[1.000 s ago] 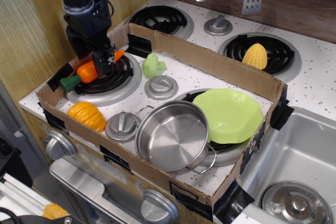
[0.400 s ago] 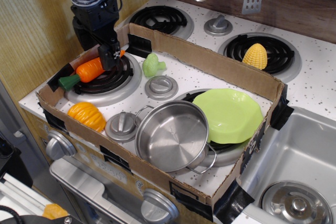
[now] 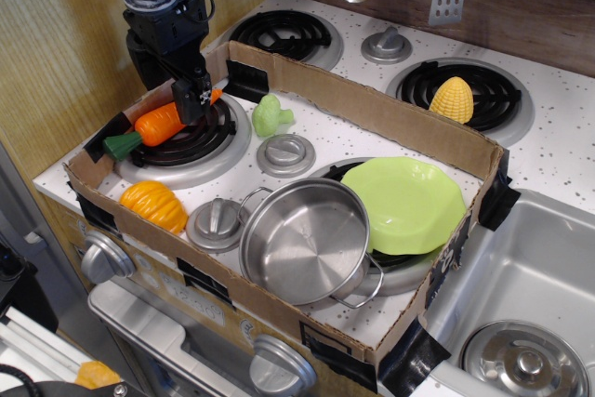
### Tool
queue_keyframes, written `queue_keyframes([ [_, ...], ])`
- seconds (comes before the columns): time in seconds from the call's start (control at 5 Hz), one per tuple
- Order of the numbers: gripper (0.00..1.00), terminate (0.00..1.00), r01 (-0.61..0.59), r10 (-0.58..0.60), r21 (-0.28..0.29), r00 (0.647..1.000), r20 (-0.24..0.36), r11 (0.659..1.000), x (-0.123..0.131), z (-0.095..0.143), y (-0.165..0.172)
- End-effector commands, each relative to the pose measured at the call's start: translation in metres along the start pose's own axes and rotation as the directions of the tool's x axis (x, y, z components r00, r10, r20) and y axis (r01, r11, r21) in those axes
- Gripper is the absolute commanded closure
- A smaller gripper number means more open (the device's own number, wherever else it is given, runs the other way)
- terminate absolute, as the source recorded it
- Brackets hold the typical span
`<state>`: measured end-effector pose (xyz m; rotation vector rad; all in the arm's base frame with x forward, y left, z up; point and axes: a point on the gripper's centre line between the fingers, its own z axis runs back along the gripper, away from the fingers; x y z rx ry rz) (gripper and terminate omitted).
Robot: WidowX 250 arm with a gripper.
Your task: Take carrot off plate
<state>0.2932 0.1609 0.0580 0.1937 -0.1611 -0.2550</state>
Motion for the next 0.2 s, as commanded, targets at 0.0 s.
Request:
queue_keyframes([
  [0.0, 0.0, 1.0, -0.009, 0.007, 0.049, 0.999, 0.048, 0.999, -0.0016, 0.0222, 0.0028],
])
